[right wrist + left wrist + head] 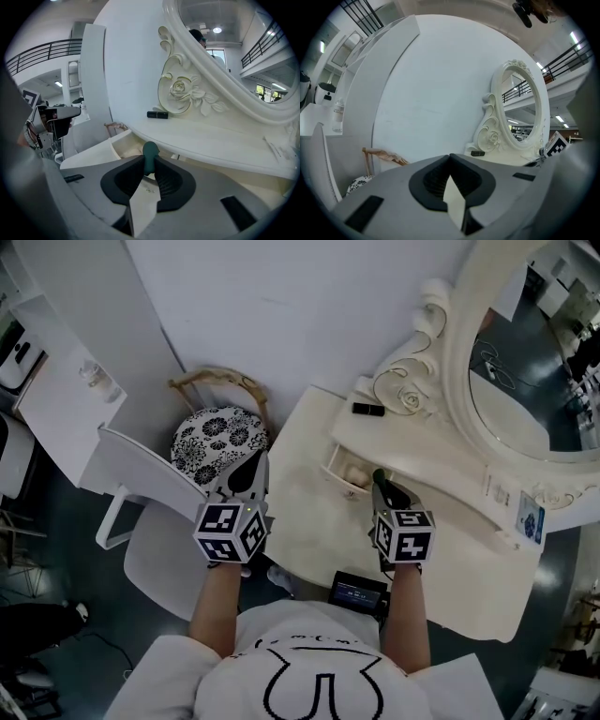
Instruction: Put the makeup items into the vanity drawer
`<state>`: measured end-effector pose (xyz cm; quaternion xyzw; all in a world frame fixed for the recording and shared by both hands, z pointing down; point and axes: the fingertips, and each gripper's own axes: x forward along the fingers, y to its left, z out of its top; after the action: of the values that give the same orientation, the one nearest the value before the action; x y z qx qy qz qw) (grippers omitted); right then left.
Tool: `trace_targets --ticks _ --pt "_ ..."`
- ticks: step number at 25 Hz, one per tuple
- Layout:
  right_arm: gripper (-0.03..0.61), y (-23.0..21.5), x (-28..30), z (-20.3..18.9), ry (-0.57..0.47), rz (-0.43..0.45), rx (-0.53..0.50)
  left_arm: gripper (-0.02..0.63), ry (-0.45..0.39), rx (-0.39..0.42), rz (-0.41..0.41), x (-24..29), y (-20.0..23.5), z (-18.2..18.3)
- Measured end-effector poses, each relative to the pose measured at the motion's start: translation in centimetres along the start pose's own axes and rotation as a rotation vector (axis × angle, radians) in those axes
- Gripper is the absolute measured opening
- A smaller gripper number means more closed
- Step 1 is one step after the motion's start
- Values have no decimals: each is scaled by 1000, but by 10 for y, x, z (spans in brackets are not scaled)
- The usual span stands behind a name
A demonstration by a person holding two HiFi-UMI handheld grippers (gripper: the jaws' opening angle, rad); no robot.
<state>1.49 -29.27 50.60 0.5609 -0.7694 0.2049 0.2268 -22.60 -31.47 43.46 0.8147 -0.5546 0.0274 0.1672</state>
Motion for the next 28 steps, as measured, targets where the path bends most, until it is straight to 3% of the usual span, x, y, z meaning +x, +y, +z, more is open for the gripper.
trace_targets --ticks 8,12,23,26,28 --pt "107 -3 10 2 31 -36 -2 15 17 -13 -7 12 18 1" --pt "175 -5 7 3 20 -38 4 15 14 -12 -12 11 17 0" --pt "177 -2 -22 16 -57 -27 -6 15 -35 -9 6 -19 3 11" --pt "153 -4 -39 23 -109 -28 3 15 -51 -5 11 -28 -5 13" --pt "-7 -9 -53 28 -162 -46 13 15 -61 -2 12 -35 -11 14"
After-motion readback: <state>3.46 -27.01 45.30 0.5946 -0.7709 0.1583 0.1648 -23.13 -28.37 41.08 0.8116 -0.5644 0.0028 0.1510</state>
